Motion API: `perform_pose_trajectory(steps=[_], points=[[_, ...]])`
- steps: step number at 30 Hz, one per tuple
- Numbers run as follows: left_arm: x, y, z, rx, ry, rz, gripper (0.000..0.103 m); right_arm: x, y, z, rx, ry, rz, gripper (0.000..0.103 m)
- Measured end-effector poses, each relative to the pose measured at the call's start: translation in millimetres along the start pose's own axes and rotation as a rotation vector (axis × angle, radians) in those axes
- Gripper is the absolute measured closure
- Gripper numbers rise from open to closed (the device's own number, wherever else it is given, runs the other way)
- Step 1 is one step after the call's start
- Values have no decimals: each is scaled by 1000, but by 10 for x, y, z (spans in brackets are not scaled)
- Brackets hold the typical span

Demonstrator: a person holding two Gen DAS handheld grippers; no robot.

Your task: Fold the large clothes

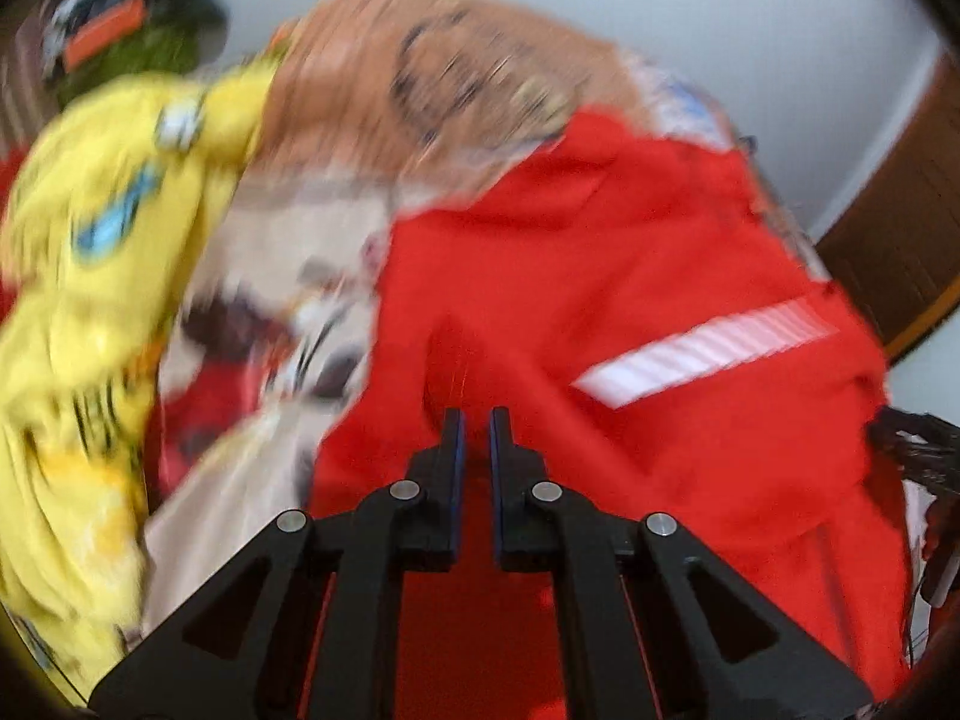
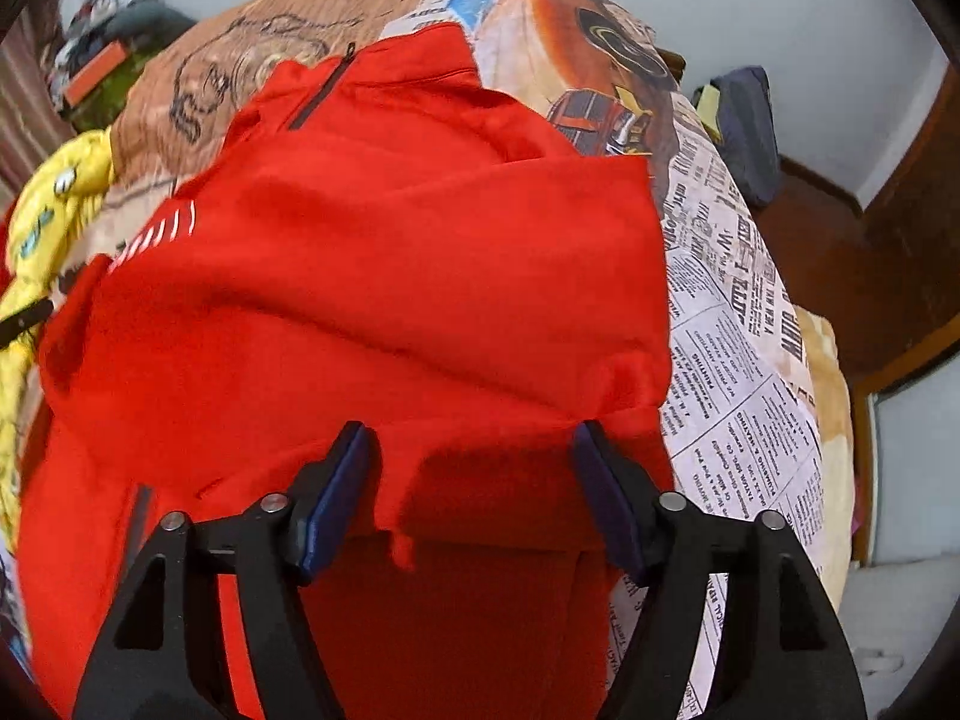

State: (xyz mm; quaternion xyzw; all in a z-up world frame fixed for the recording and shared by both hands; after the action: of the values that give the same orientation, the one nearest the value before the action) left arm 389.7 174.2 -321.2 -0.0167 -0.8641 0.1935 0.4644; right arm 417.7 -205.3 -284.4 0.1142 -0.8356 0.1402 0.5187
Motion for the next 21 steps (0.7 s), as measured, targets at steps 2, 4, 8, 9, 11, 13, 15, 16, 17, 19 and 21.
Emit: perform_pose_trajectory(steps=[2,4,8,9,11,13,15,16,17,19,21], points=[[-77,201,174,35,38,-22,99,-5,30,15,23,-11,25,33],[-81,312,324,62,63,-26,99,0,30,17,20,-19,32,32],[-16,401,433,56,86,-45,96,-6,13,18,3,-12,33,30],[19,390,435,45,87,-53,91,0,30,23,6,-7,36,30],[115,339,391,9,78,-74,78,8,44,23,26,18,39,30],[179,268,293,-33,56,-81,57,33,73,17,45,44,29,30],[228,155,170,-80,28,-78,41,95,81,-19,45,44,9,30],[218,110,113,-92,18,-71,31,128,75,-51,37,37,0,30],[200,88,86,-90,17,-62,26,165,68,-92,23,27,-13,30],[99,94,68,-47,29,-35,15,210,64,-152,-13,15,-42,30],[-89,143,133,32,76,8,15,214,73,-192,-49,12,-70,30]])
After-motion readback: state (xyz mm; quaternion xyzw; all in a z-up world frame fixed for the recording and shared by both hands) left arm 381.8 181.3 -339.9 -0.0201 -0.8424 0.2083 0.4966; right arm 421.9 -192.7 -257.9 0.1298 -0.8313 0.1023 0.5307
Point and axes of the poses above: each gripper's, at about its wrist camera, not at the fingertips, and x roughly against the way its jaws point, y to its left, z to its underside, the point moved 9 cm from there along -x, roughly the way its jaws point, and after that the axes turned 8 degrees about z, right-handed, at the moved point
